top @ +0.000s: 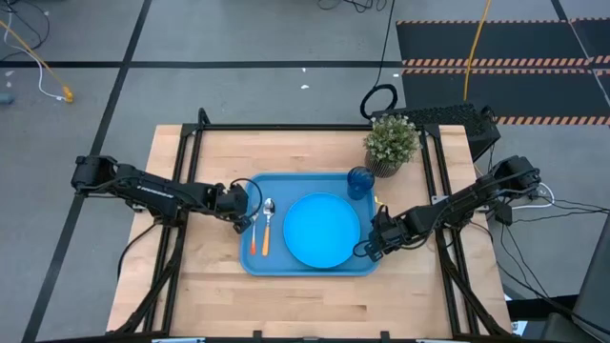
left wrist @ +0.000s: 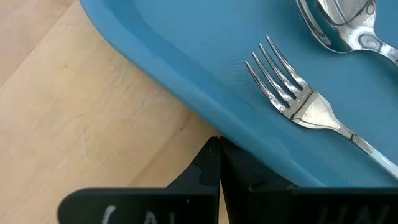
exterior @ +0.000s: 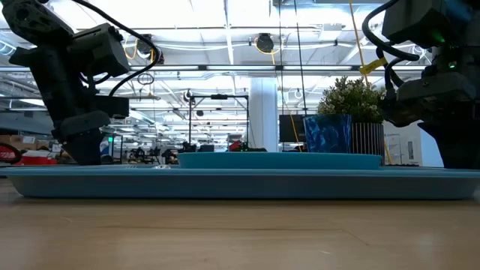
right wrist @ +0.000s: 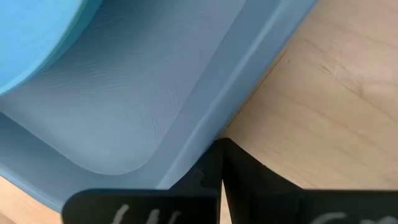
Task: Pick and place plate/cup/fork/spoon on tray
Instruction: Adjust the blue tray, then return to Home Position
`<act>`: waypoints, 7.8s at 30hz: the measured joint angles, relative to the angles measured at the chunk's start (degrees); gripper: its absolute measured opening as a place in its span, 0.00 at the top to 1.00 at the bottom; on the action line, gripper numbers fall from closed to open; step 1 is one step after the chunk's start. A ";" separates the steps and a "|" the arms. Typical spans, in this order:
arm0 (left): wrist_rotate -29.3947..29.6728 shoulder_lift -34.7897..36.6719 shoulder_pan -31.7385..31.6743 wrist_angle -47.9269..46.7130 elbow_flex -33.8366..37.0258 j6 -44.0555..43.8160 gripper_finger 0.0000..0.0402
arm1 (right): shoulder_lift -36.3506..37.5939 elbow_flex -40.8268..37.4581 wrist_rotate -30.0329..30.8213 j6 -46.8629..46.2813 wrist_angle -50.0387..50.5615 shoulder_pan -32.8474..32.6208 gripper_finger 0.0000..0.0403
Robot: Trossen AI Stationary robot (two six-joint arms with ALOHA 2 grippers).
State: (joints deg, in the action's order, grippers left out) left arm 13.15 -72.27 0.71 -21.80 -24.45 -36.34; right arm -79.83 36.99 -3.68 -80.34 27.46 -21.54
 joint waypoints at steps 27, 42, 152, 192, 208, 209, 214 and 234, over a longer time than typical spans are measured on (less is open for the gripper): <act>-0.07 0.07 1.99 -0.61 -0.04 -5.50 0.96 | 0.04 0.15 2.05 0.20 1.09 0.02 1.00; 0.60 0.07 3.46 -0.70 -0.04 -7.51 0.99 | 0.02 0.13 3.62 0.68 1.12 0.00 1.00; 5.83 52.84 6.55 35.10 18.38 28.99 0.86 | 54.69 -22.86 33.98 58.25 -23.72 -1.33 1.00; -9.64 55.34 -7.57 23.85 18.38 25.66 0.86 | 71.63 -30.53 8.10 67.22 -25.29 15.33 1.00; -1.16 72.21 0.28 8.68 18.38 24.47 0.99 | 78.55 -30.29 17.31 67.55 -18.99 6.93 1.00; -1.05 72.13 0.65 8.73 18.38 24.56 0.99 | 78.55 -30.31 17.32 67.54 -18.97 6.70 1.00; -1.84 72.13 2.37 13.88 20.49 26.76 0.98 | 78.55 -30.32 17.44 67.52 -19.04 6.47 1.00; -9.05 72.13 2.75 26.42 23.89 31.11 0.96 | 78.47 -30.42 12.33 67.93 -17.71 6.45 1.00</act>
State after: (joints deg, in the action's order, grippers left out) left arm 4.10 -0.14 3.46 4.61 -0.56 -5.23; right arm -1.37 6.57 8.65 -12.40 9.75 -15.09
